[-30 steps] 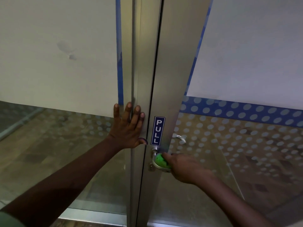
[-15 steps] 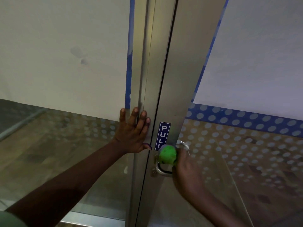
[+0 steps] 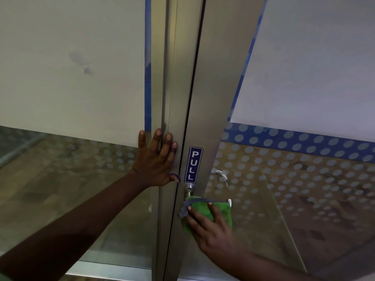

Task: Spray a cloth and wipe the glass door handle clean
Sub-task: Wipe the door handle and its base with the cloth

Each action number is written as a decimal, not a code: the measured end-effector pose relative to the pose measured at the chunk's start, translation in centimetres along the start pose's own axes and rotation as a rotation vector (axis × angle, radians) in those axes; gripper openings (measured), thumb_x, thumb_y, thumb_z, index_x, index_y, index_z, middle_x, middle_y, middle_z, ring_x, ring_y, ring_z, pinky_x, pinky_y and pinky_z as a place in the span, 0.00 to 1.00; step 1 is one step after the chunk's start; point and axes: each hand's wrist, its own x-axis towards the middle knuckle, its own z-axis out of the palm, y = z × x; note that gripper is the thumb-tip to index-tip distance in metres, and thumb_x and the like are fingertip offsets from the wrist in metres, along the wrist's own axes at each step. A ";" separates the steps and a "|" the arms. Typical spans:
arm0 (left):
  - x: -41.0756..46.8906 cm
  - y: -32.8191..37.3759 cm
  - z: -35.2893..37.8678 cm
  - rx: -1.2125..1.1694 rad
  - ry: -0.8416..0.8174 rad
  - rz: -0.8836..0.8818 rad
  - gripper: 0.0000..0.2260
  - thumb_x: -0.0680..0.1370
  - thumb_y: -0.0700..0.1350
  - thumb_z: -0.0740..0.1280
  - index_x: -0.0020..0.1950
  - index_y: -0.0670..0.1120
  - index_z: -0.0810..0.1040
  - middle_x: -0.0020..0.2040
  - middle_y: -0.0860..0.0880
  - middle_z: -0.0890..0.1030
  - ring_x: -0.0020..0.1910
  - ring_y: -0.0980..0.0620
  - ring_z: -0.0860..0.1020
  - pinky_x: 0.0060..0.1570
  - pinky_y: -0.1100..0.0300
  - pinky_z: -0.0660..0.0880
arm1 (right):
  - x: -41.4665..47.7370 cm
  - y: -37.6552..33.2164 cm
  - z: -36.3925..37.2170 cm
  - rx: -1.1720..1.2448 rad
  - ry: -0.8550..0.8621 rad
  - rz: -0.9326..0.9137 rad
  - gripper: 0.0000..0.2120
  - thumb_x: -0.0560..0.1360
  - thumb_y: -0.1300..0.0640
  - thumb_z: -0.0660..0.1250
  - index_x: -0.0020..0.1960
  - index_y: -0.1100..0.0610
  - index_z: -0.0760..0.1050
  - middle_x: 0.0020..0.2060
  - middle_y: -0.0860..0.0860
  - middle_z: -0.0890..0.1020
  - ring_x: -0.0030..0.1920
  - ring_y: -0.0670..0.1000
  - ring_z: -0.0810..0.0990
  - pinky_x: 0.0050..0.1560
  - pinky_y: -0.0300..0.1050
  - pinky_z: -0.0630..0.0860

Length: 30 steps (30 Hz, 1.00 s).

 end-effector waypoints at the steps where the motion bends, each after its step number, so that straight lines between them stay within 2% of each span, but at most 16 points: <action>1: 0.0 0.0 0.0 0.001 -0.001 0.000 0.42 0.76 0.69 0.42 0.77 0.38 0.53 0.80 0.39 0.47 0.78 0.34 0.48 0.70 0.26 0.44 | -0.7 0.6 -0.1 -0.009 -0.015 -0.033 0.17 0.76 0.58 0.64 0.64 0.58 0.79 0.67 0.50 0.78 0.72 0.51 0.69 0.63 0.66 0.67; 4: 0.0 -0.1 0.1 0.001 -0.003 -0.001 0.42 0.76 0.69 0.42 0.77 0.38 0.52 0.80 0.39 0.47 0.78 0.34 0.48 0.71 0.27 0.44 | -2.5 2.5 -0.5 -0.060 -0.072 -0.121 0.16 0.75 0.58 0.65 0.61 0.58 0.80 0.65 0.50 0.79 0.72 0.51 0.69 0.62 0.67 0.66; 8: -0.1 -0.1 0.2 0.006 -0.001 -0.004 0.42 0.76 0.70 0.42 0.77 0.38 0.52 0.80 0.39 0.46 0.78 0.34 0.47 0.71 0.27 0.43 | -4.7 5.1 -0.8 -0.128 -0.111 -0.150 0.15 0.75 0.58 0.63 0.59 0.57 0.82 0.66 0.50 0.79 0.72 0.50 0.68 0.63 0.69 0.64; 16: -0.1 -0.1 0.2 0.019 -0.008 -0.003 0.43 0.75 0.70 0.42 0.77 0.38 0.53 0.80 0.39 0.46 0.78 0.34 0.47 0.71 0.27 0.43 | -7.2 8.6 -1.1 -0.124 -0.077 -0.180 0.16 0.80 0.60 0.57 0.59 0.58 0.82 0.65 0.49 0.79 0.71 0.49 0.71 0.62 0.67 0.66; 21: 0.0 -0.2 0.1 0.028 -0.023 -0.003 0.43 0.75 0.70 0.43 0.77 0.38 0.52 0.80 0.39 0.46 0.78 0.34 0.47 0.71 0.27 0.43 | -8.4 10.4 -1.1 -0.212 -0.137 -0.191 0.13 0.76 0.58 0.65 0.57 0.58 0.82 0.66 0.49 0.79 0.73 0.52 0.67 0.63 0.67 0.66; 23: 0.0 0.0 0.0 0.018 -0.018 -0.004 0.42 0.75 0.70 0.42 0.77 0.38 0.53 0.80 0.39 0.46 0.78 0.34 0.47 0.71 0.27 0.43 | -9.0 10.8 -1.0 -0.219 -0.138 -0.098 0.14 0.75 0.59 0.63 0.57 0.58 0.82 0.66 0.50 0.79 0.76 0.56 0.59 0.62 0.66 0.66; 25: -0.1 0.0 0.1 0.025 -0.008 -0.001 0.41 0.76 0.69 0.42 0.77 0.38 0.54 0.80 0.39 0.47 0.78 0.33 0.48 0.70 0.27 0.43 | -9.2 10.6 -1.5 -0.182 -0.165 0.038 0.18 0.73 0.60 0.59 0.61 0.59 0.78 0.71 0.56 0.72 0.77 0.60 0.54 0.59 0.62 0.66; 26: -0.1 0.0 0.2 0.028 -0.004 0.003 0.41 0.76 0.69 0.42 0.77 0.38 0.54 0.80 0.39 0.47 0.78 0.33 0.48 0.71 0.27 0.43 | -9.0 10.2 -1.8 -0.143 -0.183 0.133 0.21 0.72 0.61 0.58 0.64 0.59 0.75 0.75 0.58 0.66 0.76 0.62 0.57 0.57 0.60 0.67; 27: -0.1 0.0 0.3 0.029 0.000 0.006 0.41 0.76 0.69 0.42 0.77 0.38 0.54 0.80 0.39 0.47 0.78 0.34 0.48 0.71 0.27 0.43 | -8.8 9.7 -2.0 -0.060 -0.190 0.259 0.25 0.69 0.63 0.60 0.66 0.58 0.71 0.76 0.60 0.62 0.73 0.63 0.64 0.56 0.57 0.70; 28: -0.1 0.0 0.3 0.032 0.003 0.006 0.42 0.76 0.69 0.42 0.77 0.38 0.53 0.80 0.39 0.47 0.78 0.34 0.47 0.71 0.27 0.43 | -8.4 8.8 -2.4 0.073 -0.151 0.422 0.29 0.66 0.65 0.63 0.67 0.58 0.70 0.74 0.62 0.64 0.68 0.62 0.73 0.55 0.53 0.74; 29: -0.1 0.0 0.3 0.037 0.004 0.005 0.42 0.76 0.69 0.42 0.77 0.39 0.53 0.80 0.39 0.47 0.78 0.34 0.47 0.71 0.28 0.43 | -8.1 7.8 -2.1 0.260 -0.080 0.627 0.31 0.64 0.67 0.66 0.67 0.58 0.72 0.70 0.63 0.71 0.61 0.61 0.79 0.55 0.47 0.75; 30: -0.2 0.0 0.3 0.041 0.003 0.004 0.42 0.76 0.70 0.42 0.78 0.39 0.52 0.80 0.39 0.47 0.78 0.34 0.47 0.71 0.28 0.43 | -7.1 6.6 -2.6 0.467 -0.016 0.847 0.28 0.65 0.66 0.67 0.65 0.56 0.76 0.62 0.63 0.79 0.55 0.59 0.82 0.54 0.44 0.76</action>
